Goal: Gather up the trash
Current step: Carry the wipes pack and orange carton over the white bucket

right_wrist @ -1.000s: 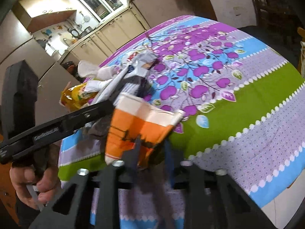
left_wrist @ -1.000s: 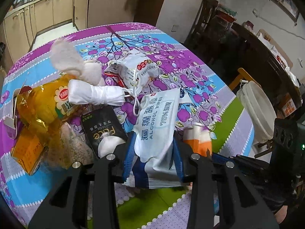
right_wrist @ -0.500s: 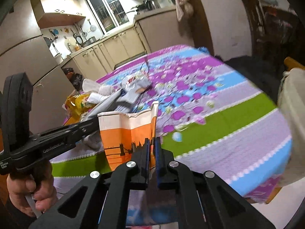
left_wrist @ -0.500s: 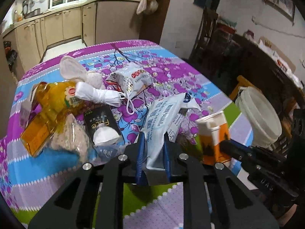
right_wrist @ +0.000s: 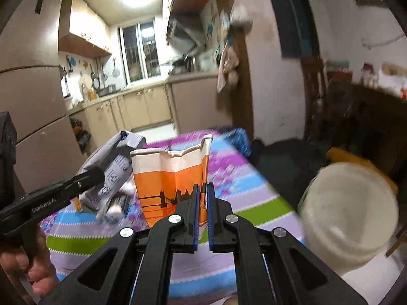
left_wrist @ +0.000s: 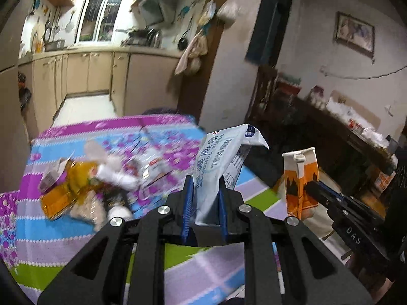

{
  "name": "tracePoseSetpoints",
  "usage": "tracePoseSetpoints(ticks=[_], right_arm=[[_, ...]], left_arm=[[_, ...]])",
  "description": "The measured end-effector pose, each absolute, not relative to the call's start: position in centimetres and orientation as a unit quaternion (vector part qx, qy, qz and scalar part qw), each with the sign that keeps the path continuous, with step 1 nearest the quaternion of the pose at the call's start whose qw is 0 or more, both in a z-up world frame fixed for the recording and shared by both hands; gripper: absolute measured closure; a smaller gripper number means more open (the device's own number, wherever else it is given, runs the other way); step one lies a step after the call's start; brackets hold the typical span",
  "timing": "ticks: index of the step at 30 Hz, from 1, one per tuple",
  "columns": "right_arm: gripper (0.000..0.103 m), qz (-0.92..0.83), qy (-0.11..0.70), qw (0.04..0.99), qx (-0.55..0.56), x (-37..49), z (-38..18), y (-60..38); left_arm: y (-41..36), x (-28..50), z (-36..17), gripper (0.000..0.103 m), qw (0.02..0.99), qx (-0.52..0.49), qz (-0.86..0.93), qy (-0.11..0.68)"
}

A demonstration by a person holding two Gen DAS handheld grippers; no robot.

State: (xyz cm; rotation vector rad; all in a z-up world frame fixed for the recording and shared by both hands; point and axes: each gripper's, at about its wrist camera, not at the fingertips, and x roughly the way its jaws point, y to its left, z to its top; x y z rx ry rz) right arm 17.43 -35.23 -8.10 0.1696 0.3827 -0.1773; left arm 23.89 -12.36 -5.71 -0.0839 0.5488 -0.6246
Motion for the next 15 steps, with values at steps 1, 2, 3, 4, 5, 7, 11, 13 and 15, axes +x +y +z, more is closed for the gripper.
tracePoseSetpoints(ticks=[1, 2, 3, 4, 5, 7, 11, 13, 15], right_arm=[[0.097, -0.095, 0.182, 0.975, 0.085, 16.8, -7.4, -35.8], [0.097, -0.1, 0.177, 0.975, 0.085, 16.2, -6.8, -36.2], [0.097, -0.111, 0.168, 0.976, 0.085, 15.3, -6.0, -37.1], [0.097, -0.118, 0.163, 0.976, 0.085, 14.7, -5.4, -37.8], [0.097, -0.124, 0.16, 0.976, 0.086, 14.3, -5.0, -38.5], [0.097, -0.145, 0.15, 0.974, 0.086, 12.8, -4.0, -40.4], [0.097, -0.182, 0.139, 0.97, 0.085, 10.1, -2.5, -44.2], [0.097, -0.206, 0.133, 0.966, 0.084, 8.2, -1.6, -46.7], [0.097, -0.225, 0.131, 0.962, 0.086, 6.8, -0.9, -49.0]], left_arm=[[-12.9, 23.7, -5.4, 0.086, 0.913, -0.041, -0.309, 0.262], [-13.7, 23.5, -4.9, 0.086, 0.912, -0.043, -0.316, 0.258], [-14.5, 23.3, -4.5, 0.086, 0.91, -0.045, -0.324, 0.254], [-15.2, 23.1, -4.2, 0.086, 0.908, -0.047, -0.331, 0.251], [-15.8, 23.0, -3.9, 0.086, 0.906, -0.049, -0.338, 0.248], [-17.5, 22.5, -3.2, 0.086, 0.9, -0.052, -0.358, 0.243], [-21.3, 21.4, -2.0, 0.086, 0.885, -0.061, -0.396, 0.236], [-23.4, 20.9, -1.6, 0.086, 0.877, -0.066, -0.414, 0.235], [-25.8, 20.6, -1.1, 0.086, 0.866, -0.071, -0.435, 0.237]])
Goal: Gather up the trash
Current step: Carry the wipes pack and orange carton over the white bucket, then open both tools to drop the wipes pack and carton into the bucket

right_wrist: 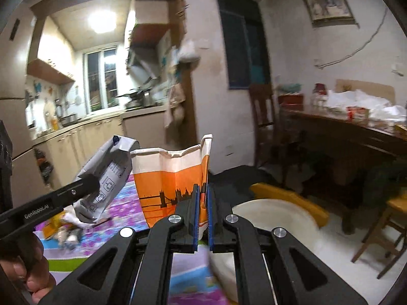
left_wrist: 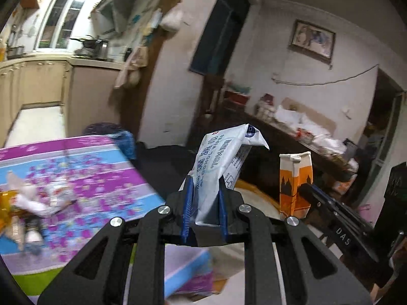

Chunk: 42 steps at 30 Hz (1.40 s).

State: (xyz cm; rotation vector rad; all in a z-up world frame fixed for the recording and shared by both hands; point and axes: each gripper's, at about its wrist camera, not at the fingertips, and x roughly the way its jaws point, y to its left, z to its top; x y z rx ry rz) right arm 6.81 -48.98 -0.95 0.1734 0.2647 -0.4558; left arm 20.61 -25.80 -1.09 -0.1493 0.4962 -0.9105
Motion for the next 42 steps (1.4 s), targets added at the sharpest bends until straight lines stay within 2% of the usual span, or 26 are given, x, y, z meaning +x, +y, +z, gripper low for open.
tracePoseSetpoints(ticks=[8, 16, 22, 30, 42], right_arm=[[0.097, -0.268, 0.173, 0.941, 0.117, 4.7, -0.6, -59.7], [0.097, -0.256, 0.28, 0.91, 0.169, 9.4, -5.2, -67.6], [0.097, -0.256, 0.322, 0.893, 0.185, 11.4, -9.3, -69.5], [0.097, -0.259, 0.352, 0.877, 0.2, 13.0, -13.7, -68.8], [0.097, -0.253, 0.369, 0.869, 0.211, 14.1, -16.6, -68.1]], left_arm=[[-34.6, 20.2, -1.9, 0.086, 0.829, -0.066, -0.479, 0.281], [-40.8, 22.7, -6.0, 0.086, 0.799, -0.054, -0.465, 0.378], [-43.7, 24.6, -9.9, 0.086, 0.78, -0.048, -0.443, 0.439], [-44.7, 26.1, -14.0, 0.086, 0.774, -0.041, -0.41, 0.482], [-45.6, 26.0, -15.4, 0.084, 0.768, -0.022, -0.403, 0.497]])
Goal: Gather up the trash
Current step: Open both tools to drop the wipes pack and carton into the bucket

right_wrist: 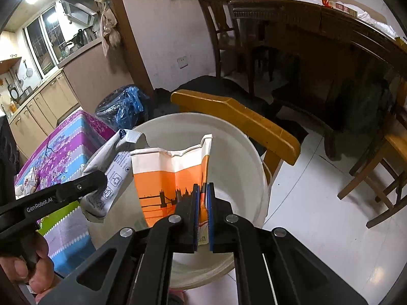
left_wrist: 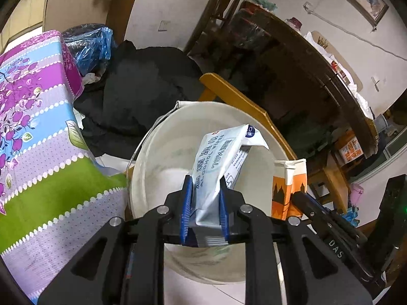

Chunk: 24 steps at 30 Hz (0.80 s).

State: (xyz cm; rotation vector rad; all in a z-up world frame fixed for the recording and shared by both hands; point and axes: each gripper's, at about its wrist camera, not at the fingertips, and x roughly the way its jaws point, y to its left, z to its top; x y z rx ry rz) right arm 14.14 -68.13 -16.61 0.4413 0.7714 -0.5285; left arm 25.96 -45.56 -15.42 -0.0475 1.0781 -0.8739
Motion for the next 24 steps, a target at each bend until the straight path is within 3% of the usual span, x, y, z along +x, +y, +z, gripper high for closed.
tracePoseSetpoints(ticks=[15, 19, 24], right_arm=[[0.097, -0.262, 0.366, 0.865, 0.224, 13.5, -17.5, -68.5], [0.091, -0.262, 0.363, 0.865, 0.226, 13.3, -17.5, -68.7], [0.087, -0.257, 0.353, 0.87, 0.229, 13.0, -17.0, -68.7]], left_arm=[[-46.4, 25.3, -15.8, 0.072, 0.769, 0.008, -0.4, 0.499], [-46.3, 25.2, -15.5, 0.063, 0.772, 0.006, -0.399, 0.494], [-46.2, 25.0, -15.1, 0.062, 0.777, 0.01, -0.401, 0.486]])
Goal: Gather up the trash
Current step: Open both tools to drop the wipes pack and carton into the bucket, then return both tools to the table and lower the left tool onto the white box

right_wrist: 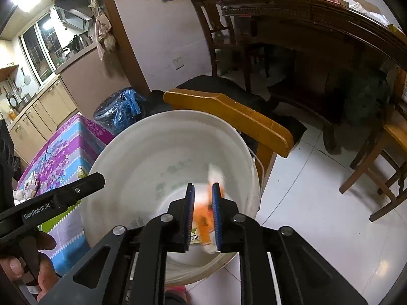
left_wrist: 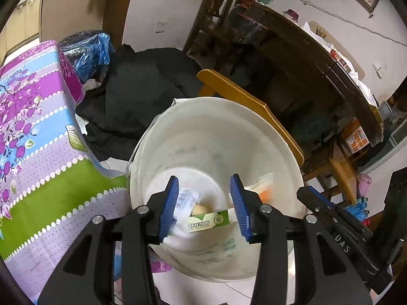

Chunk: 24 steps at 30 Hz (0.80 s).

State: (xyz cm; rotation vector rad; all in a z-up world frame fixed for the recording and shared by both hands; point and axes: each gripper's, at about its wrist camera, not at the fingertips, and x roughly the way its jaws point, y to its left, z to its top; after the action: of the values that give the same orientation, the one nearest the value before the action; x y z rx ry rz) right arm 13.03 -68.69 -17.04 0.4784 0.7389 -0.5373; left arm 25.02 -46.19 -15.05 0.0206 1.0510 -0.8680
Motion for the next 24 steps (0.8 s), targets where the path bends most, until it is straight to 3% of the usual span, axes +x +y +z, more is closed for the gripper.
tracePoseSetpoints(ticks=[8, 12, 15, 18, 24], right_arm=[[0.083, -0.253, 0.333, 0.88, 0.224, 12.2, -15.4, -68.0], [0.076, -0.255, 0.31, 0.891, 0.213, 10.9, -13.8, -66.8], [0.064, -0.258, 0.27, 0.909, 0.184, 9.2, -11.7, -64.5], [0.043, -0.258, 0.219, 0.93, 0.144, 7.3, -9.7, -61.2], [0.023, -0.214, 0.149, 0.957, 0.128, 5.2, -7.6, -55.4]], left_arm=[[-45.8, 24.8, -14.6, 0.062, 0.78, 0.013, -0.402, 0.48], [-44.9, 24.4, -13.9, 0.062, 0.788, 0.021, -0.4, 0.467], [-43.3, 24.0, -12.8, 0.062, 0.803, 0.035, -0.397, 0.443], [-41.1, 23.4, -11.5, 0.051, 0.821, 0.05, -0.396, 0.409], [-33.5, 23.3, -9.3, 0.041, 0.856, 0.061, -0.374, 0.353]])
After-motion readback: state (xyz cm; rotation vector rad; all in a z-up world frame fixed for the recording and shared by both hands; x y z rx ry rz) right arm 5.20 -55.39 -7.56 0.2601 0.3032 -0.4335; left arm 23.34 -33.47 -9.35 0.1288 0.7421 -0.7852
